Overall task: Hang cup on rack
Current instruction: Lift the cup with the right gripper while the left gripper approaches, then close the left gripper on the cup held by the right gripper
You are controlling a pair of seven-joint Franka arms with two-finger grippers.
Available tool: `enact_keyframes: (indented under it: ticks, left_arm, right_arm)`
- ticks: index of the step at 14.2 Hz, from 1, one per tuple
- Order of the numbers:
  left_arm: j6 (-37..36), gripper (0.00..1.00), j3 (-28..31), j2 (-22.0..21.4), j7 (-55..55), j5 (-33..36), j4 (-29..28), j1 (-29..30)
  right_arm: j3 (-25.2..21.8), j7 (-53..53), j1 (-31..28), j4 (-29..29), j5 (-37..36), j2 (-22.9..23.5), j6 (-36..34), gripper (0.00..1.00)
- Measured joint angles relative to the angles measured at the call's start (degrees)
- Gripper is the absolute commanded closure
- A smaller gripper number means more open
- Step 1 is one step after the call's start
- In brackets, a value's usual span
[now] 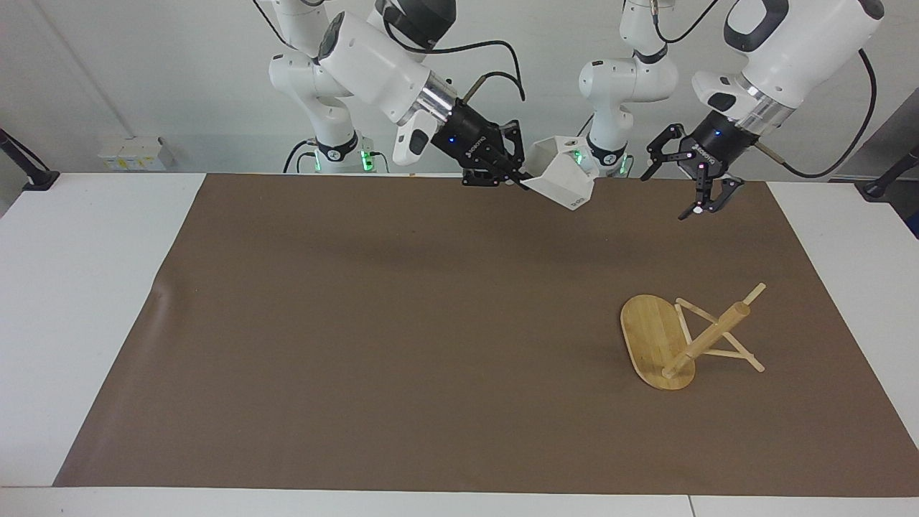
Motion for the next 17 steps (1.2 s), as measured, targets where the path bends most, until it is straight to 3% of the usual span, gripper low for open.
enact_keyframes:
  ticks: [3,6,13,17]
  left_arm:
    - [1.69,0.0,-0.06,-2.05,2.67,-6.02,-4.56,-0.83]
    - [6.21,0.0,-0.11,-4.69,5.63,-7.65,-9.61,-2.77]
    - [11.63,0.0,0.47,-5.15,14.79,-8.39,-10.39,-3.36]
    - [12.03,0.0,0.47,-3.21,15.59,-14.47,-10.38,-3.38]
  right_arm:
    - [0.17,0.0,0.03,0.03,0.0,0.43,0.05,1.0]
    - [0.19,0.0,0.03,0.07,0.0,0.43,0.05,1.0]
    - [0.19,0.0,0.03,0.07,0.0,0.43,0.05,1.0]
    - [0.19,0.0,0.02,0.07,0.0,0.44,0.05,1.0]
